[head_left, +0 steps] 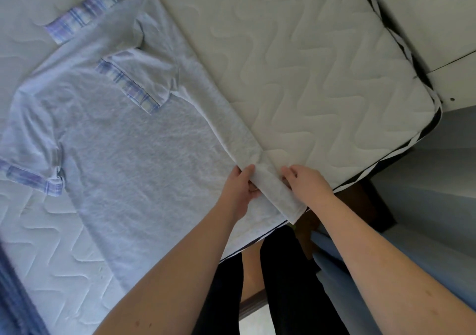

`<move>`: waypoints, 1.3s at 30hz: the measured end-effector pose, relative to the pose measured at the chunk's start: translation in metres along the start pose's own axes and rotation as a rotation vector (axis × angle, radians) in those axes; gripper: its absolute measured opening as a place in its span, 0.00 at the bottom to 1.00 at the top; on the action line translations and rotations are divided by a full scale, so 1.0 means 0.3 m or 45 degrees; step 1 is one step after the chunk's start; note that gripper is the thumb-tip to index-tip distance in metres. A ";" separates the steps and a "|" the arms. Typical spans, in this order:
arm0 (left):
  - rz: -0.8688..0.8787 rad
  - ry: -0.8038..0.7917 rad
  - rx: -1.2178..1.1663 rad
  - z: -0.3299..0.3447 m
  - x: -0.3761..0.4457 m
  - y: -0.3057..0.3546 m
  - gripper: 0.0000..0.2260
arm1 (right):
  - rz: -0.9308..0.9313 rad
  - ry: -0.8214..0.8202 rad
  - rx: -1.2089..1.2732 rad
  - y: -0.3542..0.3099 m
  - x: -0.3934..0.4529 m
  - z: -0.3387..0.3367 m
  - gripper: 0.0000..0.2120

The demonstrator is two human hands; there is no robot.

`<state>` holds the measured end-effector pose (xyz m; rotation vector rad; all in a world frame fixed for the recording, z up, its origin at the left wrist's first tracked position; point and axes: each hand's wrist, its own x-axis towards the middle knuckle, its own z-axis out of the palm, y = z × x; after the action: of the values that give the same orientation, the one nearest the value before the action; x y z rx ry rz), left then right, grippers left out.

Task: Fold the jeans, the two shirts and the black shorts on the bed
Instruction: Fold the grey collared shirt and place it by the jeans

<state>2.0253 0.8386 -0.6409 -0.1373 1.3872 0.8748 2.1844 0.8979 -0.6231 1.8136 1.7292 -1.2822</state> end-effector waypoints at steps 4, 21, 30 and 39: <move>-0.010 -0.144 0.146 0.000 -0.011 -0.042 0.18 | -0.033 -0.034 0.070 0.029 -0.008 -0.006 0.14; -0.039 0.102 0.351 -0.054 -0.106 -0.245 0.12 | 0.028 -0.080 0.138 0.094 -0.069 0.077 0.14; 0.031 0.249 1.129 -0.061 -0.137 -0.256 0.15 | 0.238 0.152 0.196 0.146 -0.144 0.141 0.16; 0.467 0.539 0.806 -0.107 0.022 0.110 0.16 | 0.707 -0.216 1.179 0.099 -0.231 0.306 0.16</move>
<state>1.9795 0.8461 -0.6410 0.4547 2.0683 0.6797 2.1869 0.7792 -0.6297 2.2820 0.4297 -2.0365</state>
